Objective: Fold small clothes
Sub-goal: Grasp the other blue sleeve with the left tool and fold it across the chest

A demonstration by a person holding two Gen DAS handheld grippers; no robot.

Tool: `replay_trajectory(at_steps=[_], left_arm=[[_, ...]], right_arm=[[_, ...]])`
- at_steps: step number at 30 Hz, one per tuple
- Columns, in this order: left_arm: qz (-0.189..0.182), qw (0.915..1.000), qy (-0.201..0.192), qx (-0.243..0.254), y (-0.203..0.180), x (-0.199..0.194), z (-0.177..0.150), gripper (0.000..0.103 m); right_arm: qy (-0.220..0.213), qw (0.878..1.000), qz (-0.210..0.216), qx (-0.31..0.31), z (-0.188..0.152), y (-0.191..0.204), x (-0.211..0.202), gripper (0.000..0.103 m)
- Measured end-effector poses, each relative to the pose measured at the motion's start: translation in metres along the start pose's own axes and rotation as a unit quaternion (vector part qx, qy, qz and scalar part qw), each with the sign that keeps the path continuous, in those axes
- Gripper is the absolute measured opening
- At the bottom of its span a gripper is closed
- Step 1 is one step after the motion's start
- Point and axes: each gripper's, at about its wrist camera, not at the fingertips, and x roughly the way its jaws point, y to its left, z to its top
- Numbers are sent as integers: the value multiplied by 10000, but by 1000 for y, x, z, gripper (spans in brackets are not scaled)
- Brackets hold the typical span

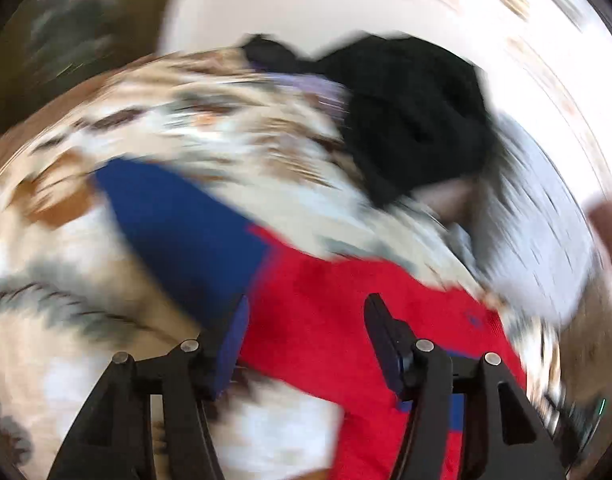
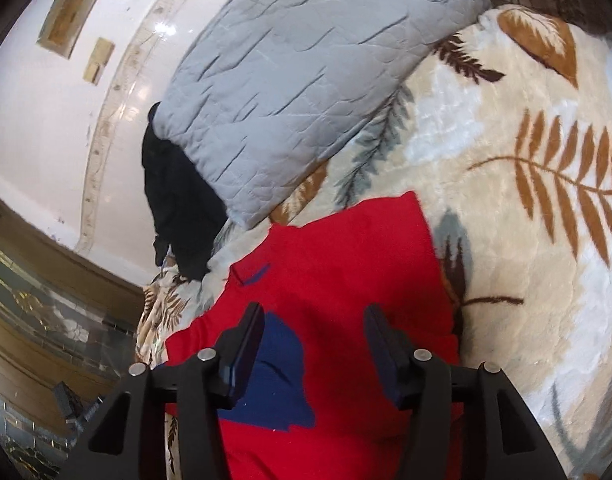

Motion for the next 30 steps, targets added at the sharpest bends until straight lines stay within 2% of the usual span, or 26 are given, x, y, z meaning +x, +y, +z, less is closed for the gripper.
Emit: replay_trajectory(at_steps=[2,4,9,12,18,22,23,27,30], left_arm=[[174,9984,25,-532,35,2,7,61],[196,9957,77,-904,60,8,11,61],[-118,9868,172,-1604,95,28,12,59],[-430,9814,108,-1869,104,42,15,59],[-477,9752,-30,-2161,117,65,23,58],[-546,9682,-158,-2435,137,75,30,40],[-581,9669,-173,-2479,140,76,30,38],[-452,9713,-250,-2321,140,77,34,9],[-391,9765,-449,-2072,126,68,38,8]], right_arm=[[134,9998,-32,-153,-5,6,5,56],[261,9992,-47,-285,-12,13,12,56],[421,9978,-13,-503,-24,25,23,56],[470,9970,-64,-606,-30,29,28,56],[520,9972,-66,-534,-31,24,31,56],[496,9977,-35,-462,-28,21,30,56],[496,9979,-15,-428,-28,20,31,56],[501,9978,9,-430,-28,22,34,56],[449,9977,1,-508,-30,25,33,56]])
